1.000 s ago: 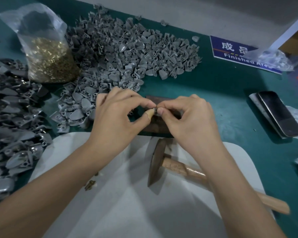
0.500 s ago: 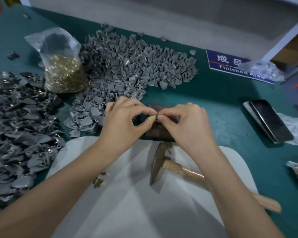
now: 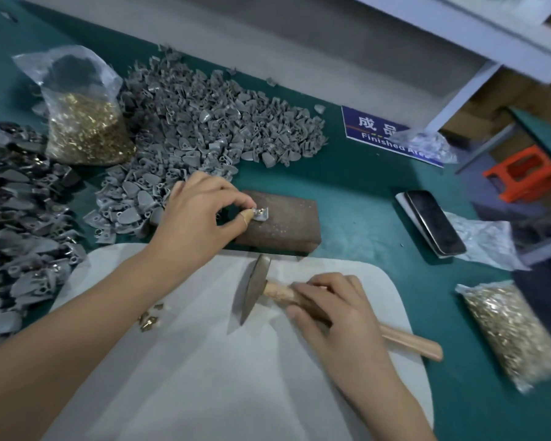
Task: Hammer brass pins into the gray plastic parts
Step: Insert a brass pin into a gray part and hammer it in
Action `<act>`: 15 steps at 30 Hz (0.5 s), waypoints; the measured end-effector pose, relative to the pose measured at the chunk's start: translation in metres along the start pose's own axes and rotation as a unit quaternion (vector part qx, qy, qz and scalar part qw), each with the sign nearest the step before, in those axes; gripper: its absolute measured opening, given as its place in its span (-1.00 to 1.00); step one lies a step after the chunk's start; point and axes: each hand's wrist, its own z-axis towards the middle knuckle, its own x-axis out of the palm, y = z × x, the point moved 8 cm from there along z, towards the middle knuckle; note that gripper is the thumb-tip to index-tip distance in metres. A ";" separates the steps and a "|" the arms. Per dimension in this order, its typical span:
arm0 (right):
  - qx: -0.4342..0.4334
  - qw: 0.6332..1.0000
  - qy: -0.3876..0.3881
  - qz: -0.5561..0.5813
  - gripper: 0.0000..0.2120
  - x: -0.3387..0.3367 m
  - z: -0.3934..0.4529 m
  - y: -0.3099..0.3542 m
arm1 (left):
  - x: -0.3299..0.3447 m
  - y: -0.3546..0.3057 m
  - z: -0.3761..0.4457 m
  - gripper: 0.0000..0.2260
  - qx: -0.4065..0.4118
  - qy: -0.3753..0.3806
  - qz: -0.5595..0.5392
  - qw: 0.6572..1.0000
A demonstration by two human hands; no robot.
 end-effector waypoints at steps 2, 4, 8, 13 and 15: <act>-0.008 0.998 0.044 -0.033 -0.79 0.005 -0.008 0.000 | 0.000 0.000 0.001 -0.90 0.007 -0.003 -0.011 1.000; 0.002 0.994 0.102 -0.042 -0.85 0.003 -0.002 0.001 | 0.000 0.000 0.001 -0.91 0.010 -0.005 -0.020 1.000; -0.039 0.986 0.110 -0.120 -0.76 -0.023 0.023 0.010 | 0.000 0.001 0.001 -0.91 0.008 -0.006 -0.016 1.000; 0.082 0.990 0.057 0.096 -0.77 -0.036 0.052 -0.003 | 0.000 0.002 0.000 -0.92 -0.001 -0.007 -0.022 1.000; 0.103 0.987 0.051 0.109 -0.85 -0.031 0.063 -0.007 | -0.001 0.000 0.001 -0.93 -0.004 -0.004 -0.030 1.000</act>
